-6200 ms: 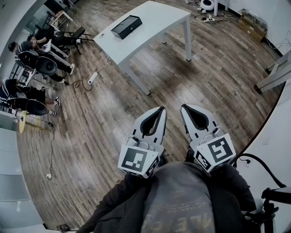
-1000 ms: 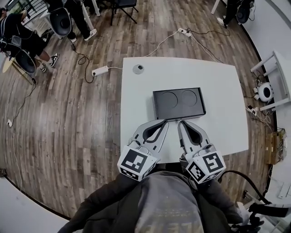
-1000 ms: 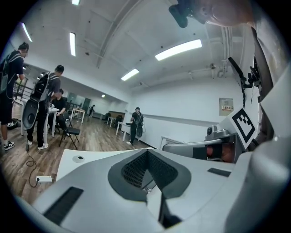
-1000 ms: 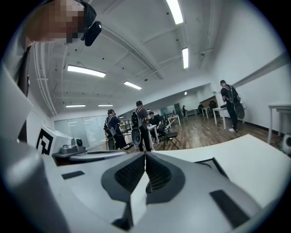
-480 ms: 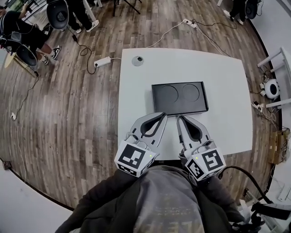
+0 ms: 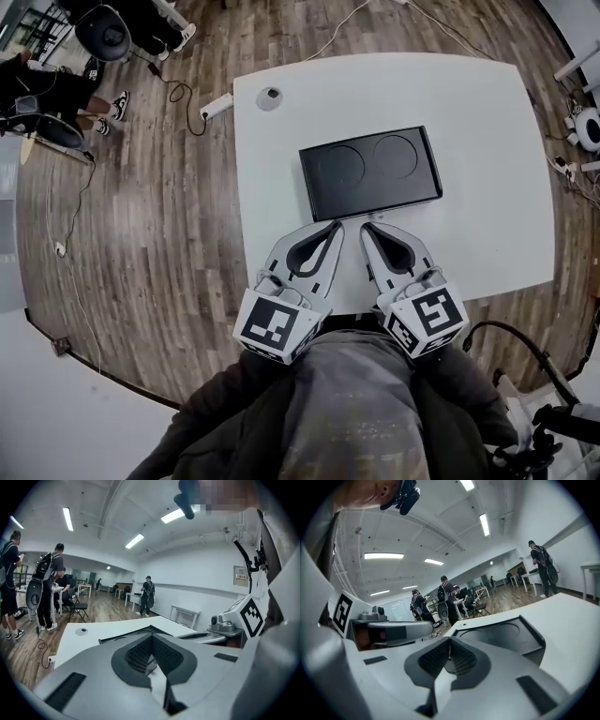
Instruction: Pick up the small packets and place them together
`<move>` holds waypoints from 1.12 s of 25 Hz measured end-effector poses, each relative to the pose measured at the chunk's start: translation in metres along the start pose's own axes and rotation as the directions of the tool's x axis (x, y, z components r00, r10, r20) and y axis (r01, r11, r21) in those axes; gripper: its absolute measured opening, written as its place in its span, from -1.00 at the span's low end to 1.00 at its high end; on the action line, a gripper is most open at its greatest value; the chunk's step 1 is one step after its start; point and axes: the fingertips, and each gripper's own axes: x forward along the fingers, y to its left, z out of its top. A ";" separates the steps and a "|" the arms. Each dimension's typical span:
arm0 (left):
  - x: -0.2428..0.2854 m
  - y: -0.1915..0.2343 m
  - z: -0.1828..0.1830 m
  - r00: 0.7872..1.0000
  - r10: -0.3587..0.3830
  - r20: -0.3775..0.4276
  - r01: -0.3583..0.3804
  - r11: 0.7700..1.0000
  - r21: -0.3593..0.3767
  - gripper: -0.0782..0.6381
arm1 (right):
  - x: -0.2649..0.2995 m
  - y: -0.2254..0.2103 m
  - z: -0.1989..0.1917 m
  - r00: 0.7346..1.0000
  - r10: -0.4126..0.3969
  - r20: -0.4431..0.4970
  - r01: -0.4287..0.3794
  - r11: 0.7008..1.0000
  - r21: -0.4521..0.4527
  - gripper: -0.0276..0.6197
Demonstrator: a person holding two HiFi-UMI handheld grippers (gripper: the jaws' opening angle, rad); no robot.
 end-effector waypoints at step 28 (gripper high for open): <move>0.008 0.012 -0.030 0.996 0.032 -0.087 -0.039 0.996 -0.084 -0.77 | 0.017 -0.067 -0.081 0.945 -0.171 -0.278 0.188 0.981 0.037 -0.63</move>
